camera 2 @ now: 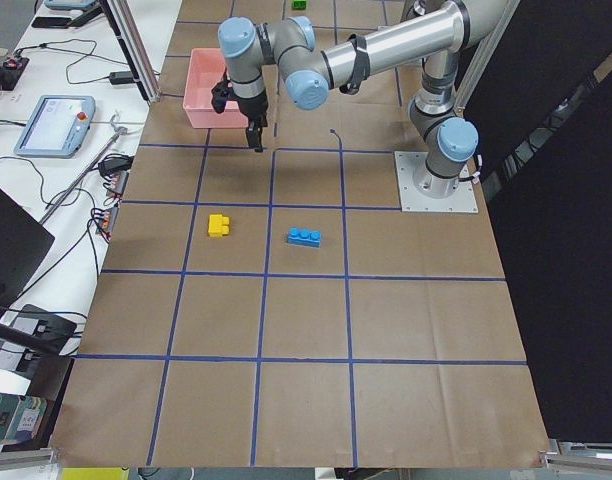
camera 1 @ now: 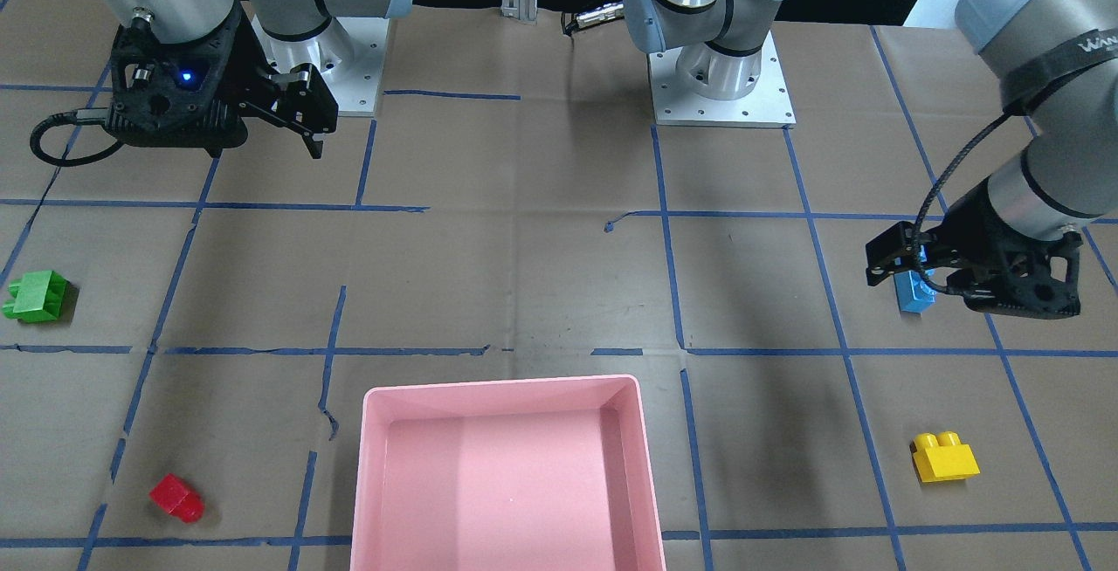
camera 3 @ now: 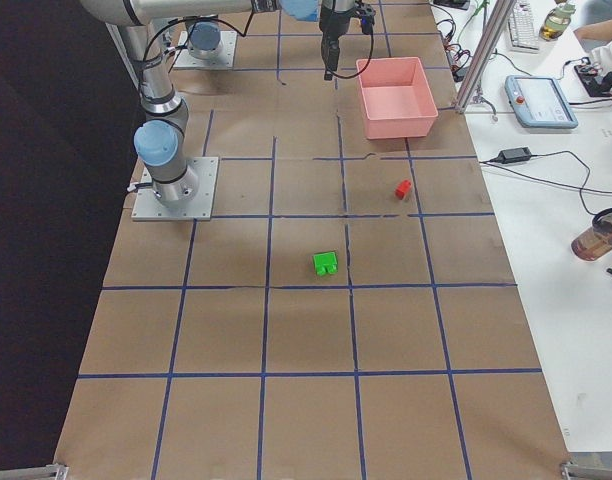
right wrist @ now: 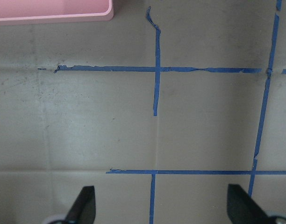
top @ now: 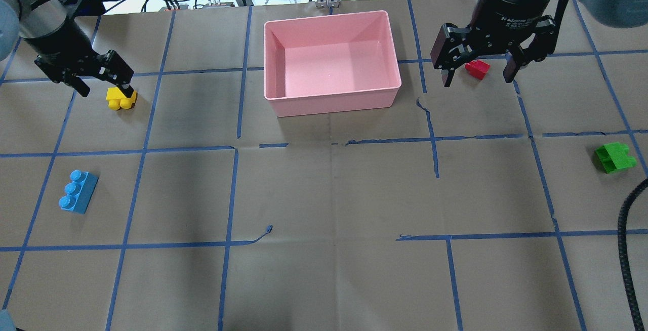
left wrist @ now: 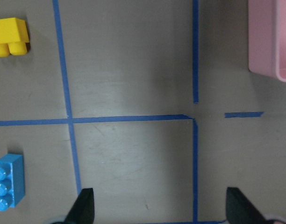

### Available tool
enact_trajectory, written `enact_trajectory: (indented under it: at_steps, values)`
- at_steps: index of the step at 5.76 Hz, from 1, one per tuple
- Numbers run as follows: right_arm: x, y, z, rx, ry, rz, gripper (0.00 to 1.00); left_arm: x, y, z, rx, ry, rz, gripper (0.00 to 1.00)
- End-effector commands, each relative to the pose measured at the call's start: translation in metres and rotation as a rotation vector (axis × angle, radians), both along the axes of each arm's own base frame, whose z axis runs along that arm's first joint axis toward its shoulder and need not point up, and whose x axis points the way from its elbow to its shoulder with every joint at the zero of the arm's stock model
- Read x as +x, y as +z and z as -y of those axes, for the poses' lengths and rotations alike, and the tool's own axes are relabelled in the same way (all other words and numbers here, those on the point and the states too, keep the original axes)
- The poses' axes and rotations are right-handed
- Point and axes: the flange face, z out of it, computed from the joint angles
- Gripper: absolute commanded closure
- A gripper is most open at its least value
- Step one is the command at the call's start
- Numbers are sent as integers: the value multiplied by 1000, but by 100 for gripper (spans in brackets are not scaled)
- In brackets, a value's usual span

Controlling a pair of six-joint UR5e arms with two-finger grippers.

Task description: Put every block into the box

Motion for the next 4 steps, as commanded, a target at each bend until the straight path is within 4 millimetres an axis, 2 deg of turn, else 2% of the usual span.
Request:
enact_trajectory:
  at_steps: [1, 2, 3, 4]
  values:
    - [0, 0, 0, 0, 1, 0, 0, 83, -58, -21, -61, -187, 20, 1]
    - [-7, -1, 2, 1, 1, -2, 0, 115, -102, -37, -67, -211, 22, 1]
    - [-18, 0, 8, -13, 57, 1, 0, 128, -139, -62, -19, -178, -17, 1]
    - [-57, 0, 16, -12, 25, 6, 0, 122, -164, -83, 53, -179, -27, 1]
